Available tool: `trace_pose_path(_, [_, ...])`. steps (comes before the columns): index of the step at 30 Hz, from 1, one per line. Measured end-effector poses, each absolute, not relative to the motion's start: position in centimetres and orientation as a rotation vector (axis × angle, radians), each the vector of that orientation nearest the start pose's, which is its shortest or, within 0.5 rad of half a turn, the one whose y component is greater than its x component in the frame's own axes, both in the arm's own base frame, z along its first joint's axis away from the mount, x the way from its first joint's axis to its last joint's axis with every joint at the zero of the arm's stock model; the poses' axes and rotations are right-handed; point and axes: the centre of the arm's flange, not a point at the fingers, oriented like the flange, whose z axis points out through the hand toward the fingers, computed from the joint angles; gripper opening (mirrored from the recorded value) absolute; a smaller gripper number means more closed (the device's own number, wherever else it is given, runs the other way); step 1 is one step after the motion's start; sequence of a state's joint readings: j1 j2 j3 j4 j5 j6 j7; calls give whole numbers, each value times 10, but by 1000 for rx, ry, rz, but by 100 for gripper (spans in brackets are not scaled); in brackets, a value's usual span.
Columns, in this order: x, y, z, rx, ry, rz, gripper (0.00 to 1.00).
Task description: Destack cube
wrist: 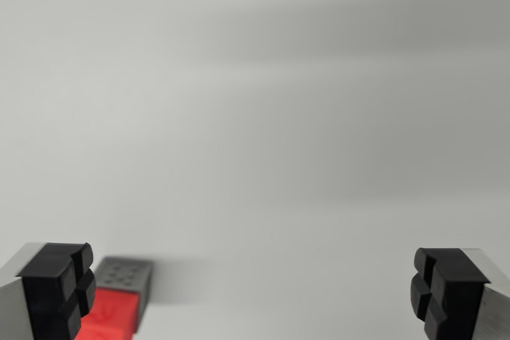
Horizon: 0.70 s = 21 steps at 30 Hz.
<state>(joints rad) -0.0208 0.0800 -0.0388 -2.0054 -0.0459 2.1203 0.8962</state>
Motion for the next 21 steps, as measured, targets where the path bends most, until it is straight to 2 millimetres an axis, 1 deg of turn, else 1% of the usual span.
trace_pose_path(10, [561, -26, 412, -2820, 1436, -71, 100])
trace_pose_path(21, [541, -10, 398, -2808, 1457, -62, 100])
